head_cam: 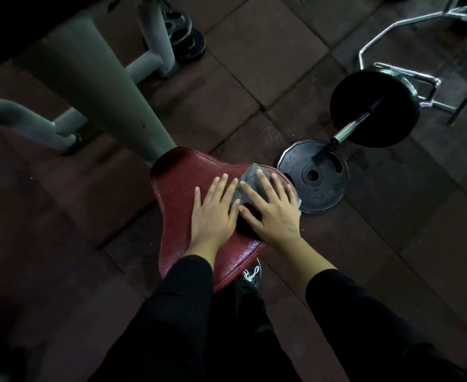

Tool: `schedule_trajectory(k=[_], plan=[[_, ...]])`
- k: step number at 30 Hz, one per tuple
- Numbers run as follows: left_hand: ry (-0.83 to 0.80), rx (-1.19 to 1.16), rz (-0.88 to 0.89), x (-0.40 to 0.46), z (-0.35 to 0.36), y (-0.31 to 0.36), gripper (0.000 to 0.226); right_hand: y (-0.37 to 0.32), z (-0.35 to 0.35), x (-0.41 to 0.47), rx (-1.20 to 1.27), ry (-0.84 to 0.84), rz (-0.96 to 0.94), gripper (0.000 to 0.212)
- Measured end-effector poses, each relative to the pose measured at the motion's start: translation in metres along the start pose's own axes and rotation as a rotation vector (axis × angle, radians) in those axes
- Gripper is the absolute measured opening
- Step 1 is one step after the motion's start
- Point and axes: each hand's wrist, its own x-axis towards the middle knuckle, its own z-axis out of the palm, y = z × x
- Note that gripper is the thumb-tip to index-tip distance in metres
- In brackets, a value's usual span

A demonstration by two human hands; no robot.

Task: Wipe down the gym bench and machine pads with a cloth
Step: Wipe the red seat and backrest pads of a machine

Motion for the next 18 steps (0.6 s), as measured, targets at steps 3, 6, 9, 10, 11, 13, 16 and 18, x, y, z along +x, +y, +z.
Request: schedule_trajectory(k=[3,6,9,10,11,13,16,18], plan=[[0.033,0.046,-0.029,-0.001,0.005,-0.014,0.061,0.007,0.009,0.002,-0.027,0.025,-0.060,0.055],[0.048,0.104,-0.058,0.002,0.011,-0.028,0.061,0.009,0.016,0.000,-0.056,0.097,-0.091,0.052],[0.060,0.107,-0.048,0.003,0.017,-0.035,0.058,0.005,0.023,0.000,-0.083,0.185,-0.117,0.044],[0.070,0.107,-0.048,0.003,0.019,-0.035,0.057,0.002,0.025,0.003,-0.090,0.198,-0.121,0.043],[0.084,0.110,-0.048,0.004,0.020,-0.036,0.057,0.000,0.027,0.009,-0.090,0.203,-0.128,0.042],[0.102,0.102,-0.044,0.004,0.021,-0.037,0.057,-0.004,0.030,0.033,-0.058,0.185,-0.132,0.039],[0.109,0.077,-0.040,0.004,0.022,-0.039,0.058,0.003,0.027,0.069,-0.044,0.135,-0.107,0.039],[0.109,0.074,-0.040,0.005,0.022,-0.039,0.057,0.017,0.021,0.080,-0.023,0.119,-0.034,0.041]])
